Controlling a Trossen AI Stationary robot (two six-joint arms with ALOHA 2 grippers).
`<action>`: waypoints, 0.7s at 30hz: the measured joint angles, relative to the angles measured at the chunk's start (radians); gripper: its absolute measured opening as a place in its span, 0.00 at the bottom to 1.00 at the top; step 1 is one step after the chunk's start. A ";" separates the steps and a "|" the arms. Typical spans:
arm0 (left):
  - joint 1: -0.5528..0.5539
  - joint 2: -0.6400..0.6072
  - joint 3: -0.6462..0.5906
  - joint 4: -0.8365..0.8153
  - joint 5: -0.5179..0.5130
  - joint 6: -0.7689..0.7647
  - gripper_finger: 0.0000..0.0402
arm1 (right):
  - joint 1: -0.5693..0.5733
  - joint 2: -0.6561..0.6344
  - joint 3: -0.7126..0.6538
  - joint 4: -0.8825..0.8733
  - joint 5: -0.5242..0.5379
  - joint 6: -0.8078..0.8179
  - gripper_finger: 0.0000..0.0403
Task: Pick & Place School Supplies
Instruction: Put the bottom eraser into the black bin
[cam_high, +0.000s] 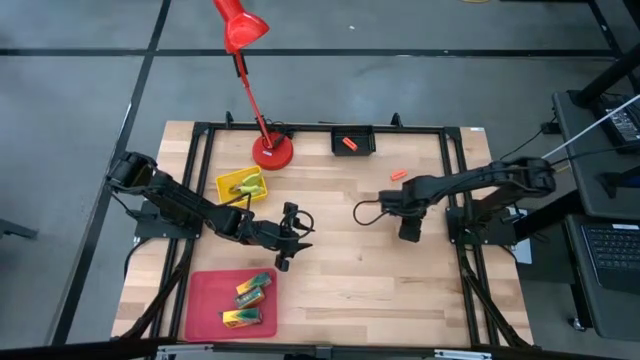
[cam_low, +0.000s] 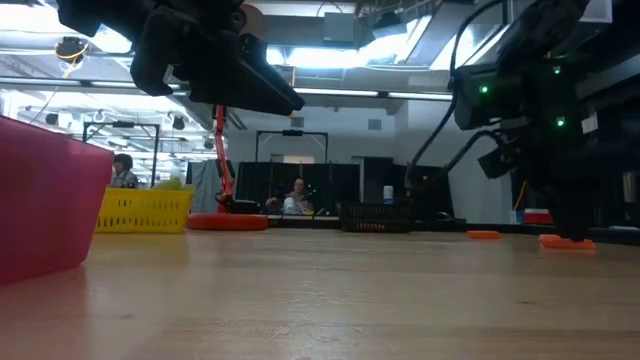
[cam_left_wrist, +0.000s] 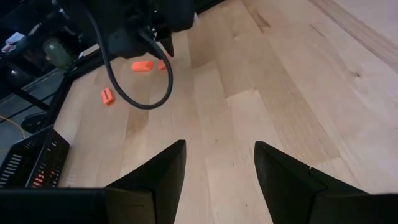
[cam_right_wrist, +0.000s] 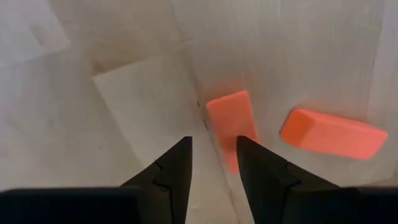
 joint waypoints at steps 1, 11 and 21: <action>0.000 0.000 0.000 0.000 0.000 0.000 0.46 | 0.000 0.007 0.001 0.000 0.003 0.002 0.32; 0.000 0.000 0.000 0.000 0.011 0.000 0.46 | -0.018 0.018 0.001 -0.011 0.093 0.041 0.32; 0.000 0.000 0.000 0.003 0.028 0.002 0.46 | -0.057 0.018 0.001 0.042 0.121 0.051 0.31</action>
